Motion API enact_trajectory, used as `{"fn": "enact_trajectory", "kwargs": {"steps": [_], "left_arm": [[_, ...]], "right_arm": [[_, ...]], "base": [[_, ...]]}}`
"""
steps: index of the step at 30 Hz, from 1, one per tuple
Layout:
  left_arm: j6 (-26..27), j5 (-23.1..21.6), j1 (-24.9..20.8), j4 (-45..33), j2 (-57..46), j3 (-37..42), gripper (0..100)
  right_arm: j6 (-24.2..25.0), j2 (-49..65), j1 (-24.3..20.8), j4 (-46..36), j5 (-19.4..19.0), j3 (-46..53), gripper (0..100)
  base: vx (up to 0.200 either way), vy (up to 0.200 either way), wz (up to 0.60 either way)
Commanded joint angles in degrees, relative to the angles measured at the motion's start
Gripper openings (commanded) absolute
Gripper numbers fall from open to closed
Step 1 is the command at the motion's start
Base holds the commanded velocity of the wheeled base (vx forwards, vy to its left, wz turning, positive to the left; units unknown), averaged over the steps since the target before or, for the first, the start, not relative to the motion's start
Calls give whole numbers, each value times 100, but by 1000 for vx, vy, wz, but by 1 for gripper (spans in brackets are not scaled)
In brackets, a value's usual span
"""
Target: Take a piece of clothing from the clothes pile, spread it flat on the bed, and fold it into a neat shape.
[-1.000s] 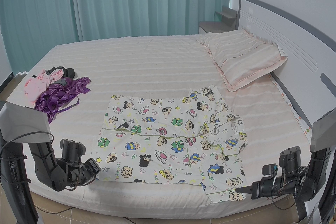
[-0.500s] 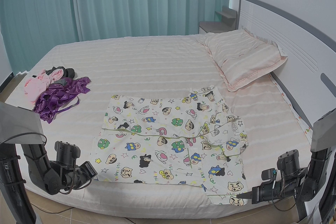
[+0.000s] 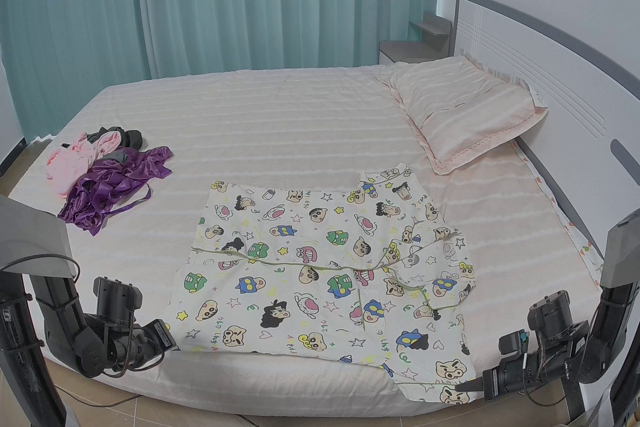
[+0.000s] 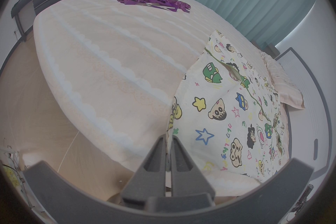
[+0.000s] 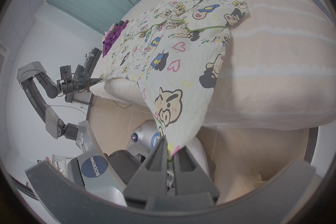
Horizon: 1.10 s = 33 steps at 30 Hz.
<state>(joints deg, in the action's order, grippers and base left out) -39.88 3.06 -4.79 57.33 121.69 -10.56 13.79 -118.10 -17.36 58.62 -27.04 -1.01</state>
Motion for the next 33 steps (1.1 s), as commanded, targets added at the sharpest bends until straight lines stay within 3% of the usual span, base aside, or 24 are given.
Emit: {"fn": "enact_trajectory", "kwargs": {"steps": [1, 15, 24, 27, 31, 33], "left_arm": [[24, 2, 13, 15, -49, 177, 0], [191, -7, -31, 24, -224, 590, 0], [147, -34, -22, -38, -883, 590, 0], [94, -34, -4, -82, -1393, 502, 0], [-91, -42, 4, -803, -2079, 71, 0], [-363, -86, 4, -1681, -2545, -403, 0]], "right_arm": [[-43, 147, -39, -70, -12, 101, 0], [-500, 297, -39, -651, -12, 101, 0], [-421, 859, 40, -571, -38, -13, 0], [-87, 1158, 101, -571, -38, -233, 0], [344, 1553, 92, -580, 14, -505, 0], [485, 1685, 110, -589, 67, -655, 0]], "base": [[0, 0, 0], [0, 0, 0], [0, 0, 0], [0, 0, 0], [0, 0, 0], [0, 0, 0]]}}
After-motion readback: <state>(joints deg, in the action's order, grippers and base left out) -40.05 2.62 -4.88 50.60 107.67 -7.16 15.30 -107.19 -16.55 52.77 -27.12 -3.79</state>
